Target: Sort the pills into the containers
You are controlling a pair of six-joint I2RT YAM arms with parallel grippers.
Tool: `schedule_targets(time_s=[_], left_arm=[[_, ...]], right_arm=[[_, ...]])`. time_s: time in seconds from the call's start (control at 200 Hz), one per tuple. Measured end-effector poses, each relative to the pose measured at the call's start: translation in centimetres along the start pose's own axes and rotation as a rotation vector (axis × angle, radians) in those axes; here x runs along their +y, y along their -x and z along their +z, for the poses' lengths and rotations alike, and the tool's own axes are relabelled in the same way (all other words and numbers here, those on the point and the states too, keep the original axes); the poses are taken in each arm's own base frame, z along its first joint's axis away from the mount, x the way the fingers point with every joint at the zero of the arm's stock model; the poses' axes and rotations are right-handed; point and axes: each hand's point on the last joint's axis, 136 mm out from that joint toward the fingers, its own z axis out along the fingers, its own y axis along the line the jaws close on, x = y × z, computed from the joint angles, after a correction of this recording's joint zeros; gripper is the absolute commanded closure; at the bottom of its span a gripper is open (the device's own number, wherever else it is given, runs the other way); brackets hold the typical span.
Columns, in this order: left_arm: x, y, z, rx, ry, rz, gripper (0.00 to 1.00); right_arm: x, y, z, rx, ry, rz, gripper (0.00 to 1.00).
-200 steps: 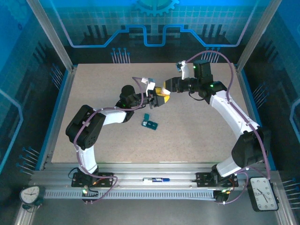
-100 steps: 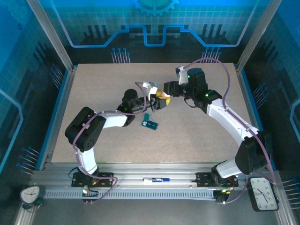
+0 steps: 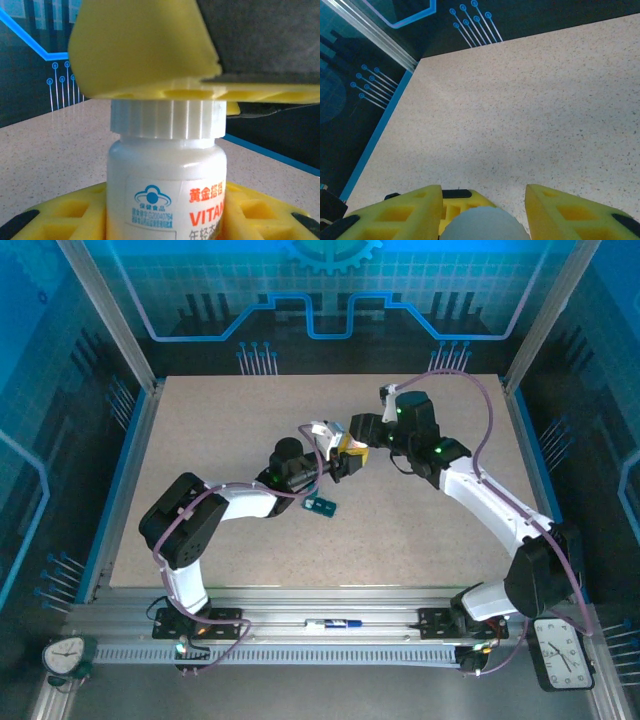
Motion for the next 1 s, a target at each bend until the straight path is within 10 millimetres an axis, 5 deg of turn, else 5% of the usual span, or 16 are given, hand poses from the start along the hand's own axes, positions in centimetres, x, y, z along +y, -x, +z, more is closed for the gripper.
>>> schedule_targets(time_s=[0.26, 0.54, 1.001], left_arm=[[0.2, 1.3, -0.2, -0.050, -0.011, 0.007, 1.00], [0.5, 1.6, -0.9, -0.045, -0.089, -0.048, 1.00], [-1.3, 2.8, -1.2, -0.020, -0.258, -0.136, 1.00]], right_arm=[[-0.6, 1.3, -1.9, 0.017, 0.036, 0.047, 0.22], [0.2, 3.2, -4.6, -0.012, 0.146, 0.003, 0.15], [1.5, 1.3, -3.0, 0.114, 0.289, -0.124, 0.16]])
